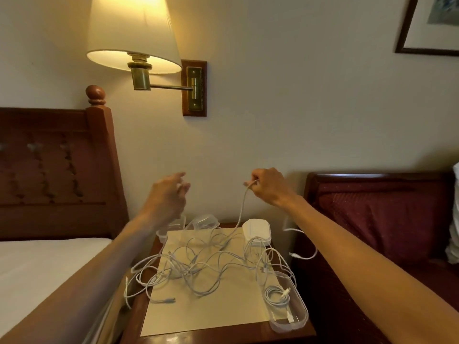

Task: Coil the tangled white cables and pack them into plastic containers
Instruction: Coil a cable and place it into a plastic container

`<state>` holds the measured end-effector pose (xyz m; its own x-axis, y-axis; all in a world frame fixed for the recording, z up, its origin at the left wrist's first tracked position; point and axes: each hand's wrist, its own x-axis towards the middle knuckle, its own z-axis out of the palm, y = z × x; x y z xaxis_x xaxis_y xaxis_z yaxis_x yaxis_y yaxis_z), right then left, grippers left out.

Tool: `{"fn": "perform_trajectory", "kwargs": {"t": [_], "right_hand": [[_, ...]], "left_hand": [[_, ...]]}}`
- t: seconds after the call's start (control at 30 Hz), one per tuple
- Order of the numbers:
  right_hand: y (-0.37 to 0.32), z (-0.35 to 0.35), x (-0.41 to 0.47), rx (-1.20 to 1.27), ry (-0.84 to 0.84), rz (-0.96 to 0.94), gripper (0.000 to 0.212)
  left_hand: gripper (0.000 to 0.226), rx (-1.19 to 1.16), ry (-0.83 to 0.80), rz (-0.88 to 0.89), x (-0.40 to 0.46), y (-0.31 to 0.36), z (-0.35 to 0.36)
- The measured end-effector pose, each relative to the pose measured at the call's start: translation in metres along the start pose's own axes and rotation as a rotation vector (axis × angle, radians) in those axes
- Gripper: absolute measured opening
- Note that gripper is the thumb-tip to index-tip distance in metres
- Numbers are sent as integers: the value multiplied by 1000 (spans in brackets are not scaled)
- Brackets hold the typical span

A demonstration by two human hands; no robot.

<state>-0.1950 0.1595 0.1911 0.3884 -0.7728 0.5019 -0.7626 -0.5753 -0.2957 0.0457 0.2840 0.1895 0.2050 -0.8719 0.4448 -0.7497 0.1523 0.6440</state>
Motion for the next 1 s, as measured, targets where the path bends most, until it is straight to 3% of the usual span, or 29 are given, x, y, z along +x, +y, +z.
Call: {"fn": "perform_trajectory", "kwargs": {"t": [0.07, 0.17, 0.23, 0.3, 0.4, 0.47, 0.53, 0.6, 0.67, 0.7, 0.8, 0.9, 1.0], "right_hand": [[-27, 0, 3, 32, -48, -66, 14], [-50, -4, 3, 110, -78, -139, 27], [-55, -8, 0, 158, -104, -178, 30], [-51, -12, -4, 236, -122, -174, 25], [-26, -16, -9, 329, -95, -33, 26], [-3, -21, -19, 410, -137, 75, 41], [11, -24, -30, 504, -204, 108, 47], [11, -22, -33, 646, -215, 132, 46], [-2, -20, -29, 739, -183, 144, 45], [-11, -19, -26, 722, -173, 134, 46], [-40, -16, -23, 603, -211, 27, 48], [-62, -19, -25, 702, -286, 20, 46], [-68, -25, -29, 801, -353, 62, 46]], "left_hand": [[41, -146, -99, 111, -6, 24, 14], [38, -428, -298, 42, -11, 41, 29], [23, -509, -348, 12, -12, 42, 33], [18, -539, -235, 8, -8, 40, 31], [20, -636, 117, -87, 10, 21, 7], [16, -594, 338, -133, 19, -4, -18], [16, -440, 421, -161, 20, -31, -33], [17, -232, 286, -272, 15, -42, -38], [37, 11, 23, -353, 7, -34, -32], [50, 79, -36, -303, 3, -26, -26], [64, 134, 63, 123, -12, 8, -2], [51, 62, -2, 361, -23, 29, 23], [20, -184, -91, 334, -25, 30, 30]]}}
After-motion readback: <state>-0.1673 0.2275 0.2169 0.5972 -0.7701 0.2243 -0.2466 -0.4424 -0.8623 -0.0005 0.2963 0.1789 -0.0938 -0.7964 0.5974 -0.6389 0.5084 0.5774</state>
